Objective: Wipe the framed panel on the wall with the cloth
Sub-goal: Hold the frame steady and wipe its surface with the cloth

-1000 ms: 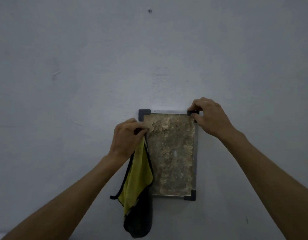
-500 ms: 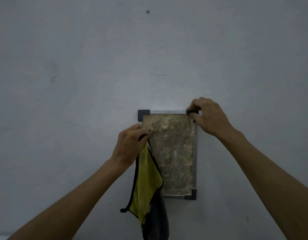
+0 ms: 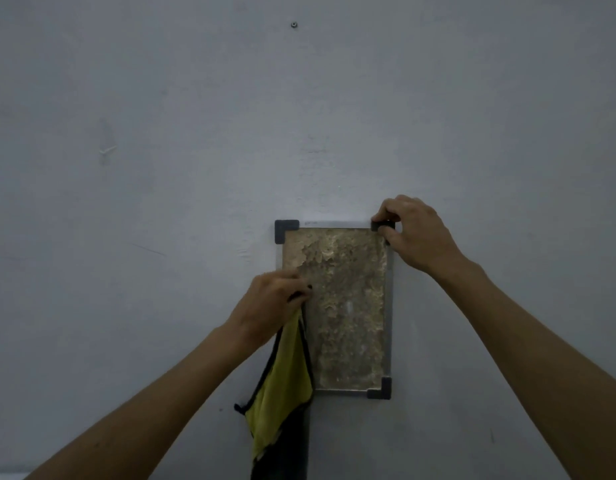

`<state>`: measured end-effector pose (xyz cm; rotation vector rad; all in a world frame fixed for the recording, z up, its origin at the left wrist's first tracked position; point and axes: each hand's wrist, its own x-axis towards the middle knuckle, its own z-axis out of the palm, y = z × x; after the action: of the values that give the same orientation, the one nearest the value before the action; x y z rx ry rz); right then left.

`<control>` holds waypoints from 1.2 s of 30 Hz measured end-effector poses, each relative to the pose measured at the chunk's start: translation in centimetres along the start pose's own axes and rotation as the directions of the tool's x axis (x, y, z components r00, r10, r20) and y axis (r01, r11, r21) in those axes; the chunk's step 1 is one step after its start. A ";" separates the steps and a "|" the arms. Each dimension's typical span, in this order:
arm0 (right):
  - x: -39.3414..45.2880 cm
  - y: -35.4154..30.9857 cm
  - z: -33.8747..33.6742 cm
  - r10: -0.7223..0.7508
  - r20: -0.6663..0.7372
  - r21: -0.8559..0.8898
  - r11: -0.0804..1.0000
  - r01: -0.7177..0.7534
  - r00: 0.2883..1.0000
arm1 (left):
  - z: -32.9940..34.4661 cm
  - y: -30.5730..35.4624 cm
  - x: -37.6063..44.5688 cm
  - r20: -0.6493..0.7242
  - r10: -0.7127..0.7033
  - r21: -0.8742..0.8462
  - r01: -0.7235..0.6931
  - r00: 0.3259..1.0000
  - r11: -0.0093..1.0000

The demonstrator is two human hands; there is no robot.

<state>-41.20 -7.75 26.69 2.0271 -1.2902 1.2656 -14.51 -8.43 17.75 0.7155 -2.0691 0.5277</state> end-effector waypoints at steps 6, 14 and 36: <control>-0.1 -0.3 0.0 0.009 0.006 -0.005 1.000 -0.009 1.000 | -0.7 -0.3 1.4 -0.121 -0.052 -0.006 0.051 0.991 0.999; 0.0 -0.1 0.1 0.007 0.000 -0.008 1.000 -0.007 1.000 | 0.9 0.9 -0.6 0.116 0.047 0.034 -0.051 0.992 0.998; 0.0 0.1 0.3 -0.006 -0.015 0.003 1.000 0.006 1.000 | 1.2 1.1 2.3 -0.148 -0.013 -0.013 0.011 0.989 1.000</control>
<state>-41.16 -8.01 26.49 2.0180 -1.2757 1.2789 -17.02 -9.01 18.90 0.6614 -1.9275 0.5450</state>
